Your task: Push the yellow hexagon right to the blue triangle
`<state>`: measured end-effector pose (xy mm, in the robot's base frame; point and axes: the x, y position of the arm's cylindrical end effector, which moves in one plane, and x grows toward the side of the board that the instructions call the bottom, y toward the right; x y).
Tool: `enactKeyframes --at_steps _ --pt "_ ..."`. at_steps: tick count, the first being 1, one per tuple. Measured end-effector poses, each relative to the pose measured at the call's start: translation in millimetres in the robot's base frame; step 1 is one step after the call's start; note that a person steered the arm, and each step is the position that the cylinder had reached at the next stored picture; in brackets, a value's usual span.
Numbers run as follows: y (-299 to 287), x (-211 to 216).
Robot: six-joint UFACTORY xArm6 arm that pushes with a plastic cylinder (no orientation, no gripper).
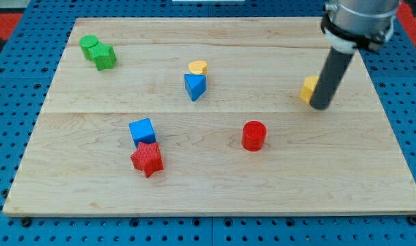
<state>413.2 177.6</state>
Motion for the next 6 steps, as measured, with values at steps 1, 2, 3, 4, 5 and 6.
enactKeyframes --at_steps 1,2,3,4,5,6 --pt "22 0" --pt "98 -20" --pt "1 -47" --pt "-131 -67" --pt "-185 -73" --pt "-239 -69"
